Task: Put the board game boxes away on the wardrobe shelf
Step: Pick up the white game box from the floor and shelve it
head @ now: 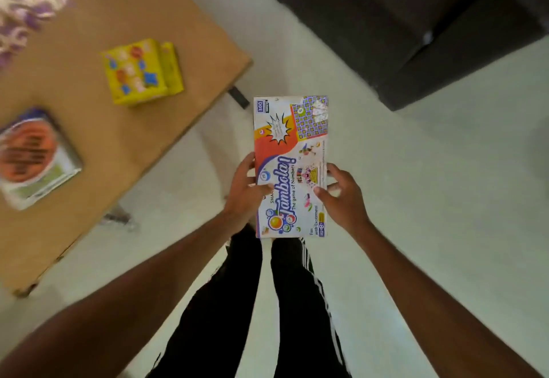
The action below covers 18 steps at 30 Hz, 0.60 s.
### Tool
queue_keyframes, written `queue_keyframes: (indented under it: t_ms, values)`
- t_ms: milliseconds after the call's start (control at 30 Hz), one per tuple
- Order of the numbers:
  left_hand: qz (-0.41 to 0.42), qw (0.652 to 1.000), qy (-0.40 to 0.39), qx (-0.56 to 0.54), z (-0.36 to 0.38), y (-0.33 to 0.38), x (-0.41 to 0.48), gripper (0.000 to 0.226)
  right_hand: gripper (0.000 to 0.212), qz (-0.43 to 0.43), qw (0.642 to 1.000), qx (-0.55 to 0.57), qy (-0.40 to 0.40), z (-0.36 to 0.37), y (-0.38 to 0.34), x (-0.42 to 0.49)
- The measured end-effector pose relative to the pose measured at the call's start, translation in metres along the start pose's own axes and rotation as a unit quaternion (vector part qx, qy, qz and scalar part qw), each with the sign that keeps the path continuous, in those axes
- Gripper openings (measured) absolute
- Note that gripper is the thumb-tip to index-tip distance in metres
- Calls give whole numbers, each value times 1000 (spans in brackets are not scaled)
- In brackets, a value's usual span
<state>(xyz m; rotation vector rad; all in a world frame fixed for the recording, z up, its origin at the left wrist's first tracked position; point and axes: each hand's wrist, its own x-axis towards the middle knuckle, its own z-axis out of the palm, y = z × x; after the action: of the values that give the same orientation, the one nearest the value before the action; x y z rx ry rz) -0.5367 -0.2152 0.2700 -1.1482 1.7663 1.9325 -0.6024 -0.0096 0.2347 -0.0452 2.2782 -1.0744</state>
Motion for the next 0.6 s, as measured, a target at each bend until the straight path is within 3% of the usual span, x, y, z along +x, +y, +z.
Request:
queue_keyframes:
  t_ms: [167,300,467,600]
  values:
    - [46,996,79,-18,-92,12,-128,61,55,-90,992,-59,-71,22,-106,-86]
    - [77,988,131,-39,-166,-4,-223,70,59,-147,974,-117,-124,60,-179,-151]
    - [106,966,219,-87,-263,-61,-335,68,56,-231,941,-176,-176,145,-259,-247]
    - [111,945,287,-107,-336,-118,-412,71,66,-288,910,-204,-215,230,-302,-317]
